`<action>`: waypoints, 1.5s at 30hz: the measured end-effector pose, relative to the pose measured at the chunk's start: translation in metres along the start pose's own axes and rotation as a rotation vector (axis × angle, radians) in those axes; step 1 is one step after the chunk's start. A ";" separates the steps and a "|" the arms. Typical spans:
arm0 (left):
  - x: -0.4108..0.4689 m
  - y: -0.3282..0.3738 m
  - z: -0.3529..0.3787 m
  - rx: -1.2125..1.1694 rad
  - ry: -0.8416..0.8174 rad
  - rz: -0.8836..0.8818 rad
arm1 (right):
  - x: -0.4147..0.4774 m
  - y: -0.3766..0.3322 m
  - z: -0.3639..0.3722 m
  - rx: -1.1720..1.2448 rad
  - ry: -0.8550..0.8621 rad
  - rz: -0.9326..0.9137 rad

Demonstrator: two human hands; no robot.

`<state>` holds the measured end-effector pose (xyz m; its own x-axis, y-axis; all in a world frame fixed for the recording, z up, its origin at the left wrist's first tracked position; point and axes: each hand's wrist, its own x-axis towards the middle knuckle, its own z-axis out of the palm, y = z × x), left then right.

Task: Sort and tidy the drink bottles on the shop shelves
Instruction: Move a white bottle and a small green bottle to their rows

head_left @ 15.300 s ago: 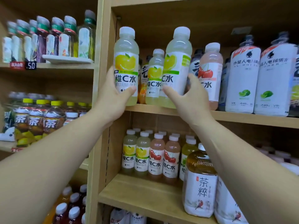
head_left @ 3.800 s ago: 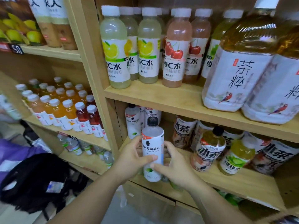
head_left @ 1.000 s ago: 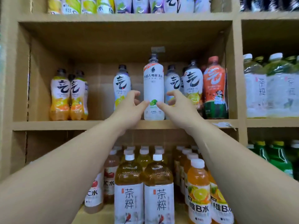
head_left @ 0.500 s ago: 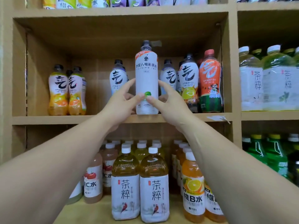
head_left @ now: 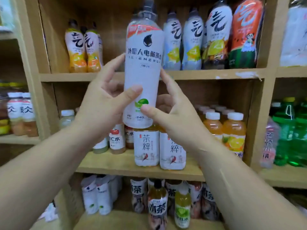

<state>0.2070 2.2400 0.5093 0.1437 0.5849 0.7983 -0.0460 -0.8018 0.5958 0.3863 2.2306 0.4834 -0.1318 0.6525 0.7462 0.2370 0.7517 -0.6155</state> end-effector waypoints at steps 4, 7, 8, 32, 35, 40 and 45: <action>-0.058 -0.047 -0.024 0.108 0.069 -0.071 | -0.049 0.041 0.051 0.077 -0.077 0.116; -0.105 -0.084 -0.037 0.149 0.132 -0.215 | -0.082 0.074 0.086 0.123 -0.171 0.196; -0.121 -0.097 -0.042 0.163 0.148 -0.264 | -0.092 0.086 0.097 0.122 -0.192 0.231; -0.259 -0.328 -0.186 0.151 -0.182 -0.932 | -0.175 0.283 0.326 -0.233 -0.228 0.882; -0.262 -0.341 -0.192 0.118 -0.147 -0.990 | -0.172 0.290 0.342 -0.301 -0.203 0.890; -0.260 -0.345 -0.195 0.042 -0.157 -1.073 | -0.170 0.298 0.363 -0.318 -0.165 0.913; -0.255 -0.337 -0.207 0.002 -0.198 -1.107 | -0.170 0.303 0.376 -0.293 -0.093 0.914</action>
<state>-0.0186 2.3867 0.1233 0.2589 0.9454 -0.1982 0.2060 0.1465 0.9675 0.1191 2.3831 0.0744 0.1500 0.9885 -0.0204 0.5155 -0.0958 -0.8515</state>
